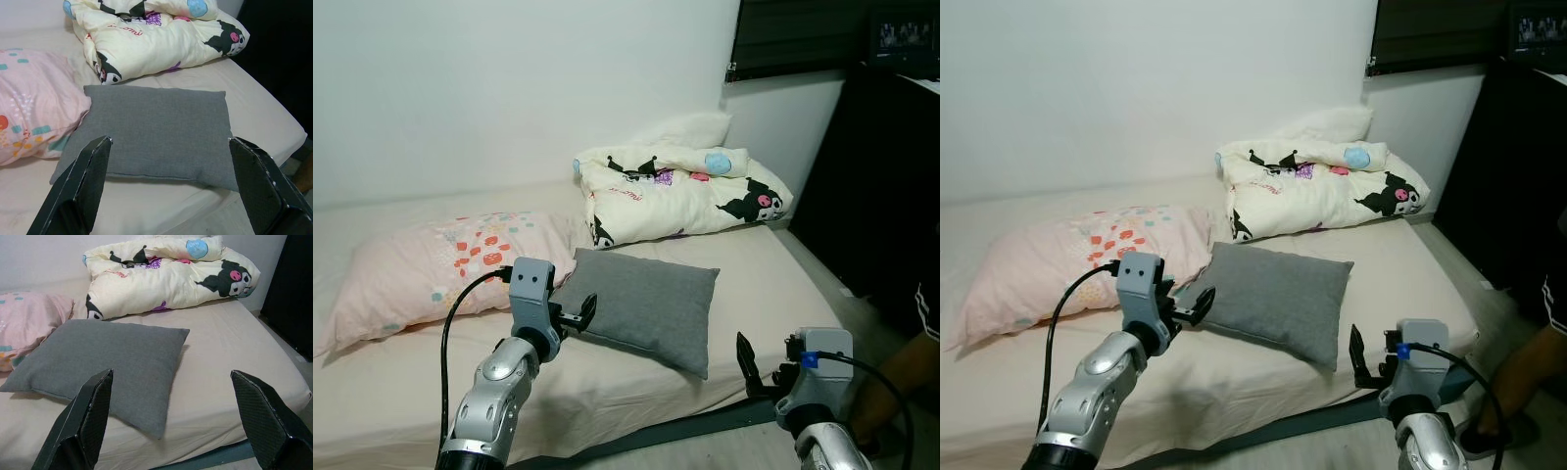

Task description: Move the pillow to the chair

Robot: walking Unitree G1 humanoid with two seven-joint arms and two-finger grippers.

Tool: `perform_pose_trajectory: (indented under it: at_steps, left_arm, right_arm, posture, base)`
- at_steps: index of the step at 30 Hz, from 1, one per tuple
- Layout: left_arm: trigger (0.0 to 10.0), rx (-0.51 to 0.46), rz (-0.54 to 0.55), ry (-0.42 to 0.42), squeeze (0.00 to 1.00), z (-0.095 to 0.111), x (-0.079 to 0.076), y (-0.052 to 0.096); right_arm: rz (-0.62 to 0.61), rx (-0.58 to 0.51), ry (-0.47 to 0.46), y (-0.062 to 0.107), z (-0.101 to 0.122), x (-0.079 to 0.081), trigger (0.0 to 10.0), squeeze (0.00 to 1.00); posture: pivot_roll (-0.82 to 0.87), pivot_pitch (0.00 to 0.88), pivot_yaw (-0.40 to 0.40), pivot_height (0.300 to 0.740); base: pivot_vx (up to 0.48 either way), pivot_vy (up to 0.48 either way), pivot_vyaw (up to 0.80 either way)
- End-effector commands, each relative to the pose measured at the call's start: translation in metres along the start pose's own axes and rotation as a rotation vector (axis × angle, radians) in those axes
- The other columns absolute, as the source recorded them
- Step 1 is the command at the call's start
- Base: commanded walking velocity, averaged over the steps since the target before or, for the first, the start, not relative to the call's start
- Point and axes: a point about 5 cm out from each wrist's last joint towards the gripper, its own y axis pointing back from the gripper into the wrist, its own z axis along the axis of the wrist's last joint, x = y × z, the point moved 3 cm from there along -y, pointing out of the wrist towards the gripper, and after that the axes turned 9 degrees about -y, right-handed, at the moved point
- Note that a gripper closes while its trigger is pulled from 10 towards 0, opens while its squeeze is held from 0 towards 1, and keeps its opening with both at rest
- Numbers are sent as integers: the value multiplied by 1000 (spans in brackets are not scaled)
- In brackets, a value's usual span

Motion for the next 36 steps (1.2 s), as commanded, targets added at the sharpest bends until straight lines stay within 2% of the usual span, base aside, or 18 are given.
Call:
perform_pose_trajectory:
  at_steps: [1, 32, 36]
  left_arm:
    - [10000, 19, 6, 16, 0, -4, 1, -1]
    - [10000, 20, 23, 11, 0, -4, 7, 3]
    - [10000, 15, 64, 32, 0, -5, 14, 5]
  right_arm:
    - [3, 9, -3, -1, -1, 1, 10000, 0]
    - [3, 8, -24, 1, -3, 4, 10000, 0]
    - [-25, 14, -69, 1, -3, -2, 10000, 0]
  posture:
    - [-148, 21, 54, 740]
    - [-109, 27, 42, 740]
    - [-99, 18, 25, 740]
  base:
    - [0, 0, 0]
    - [0, 0, 0]
    - [0, 0, 0]
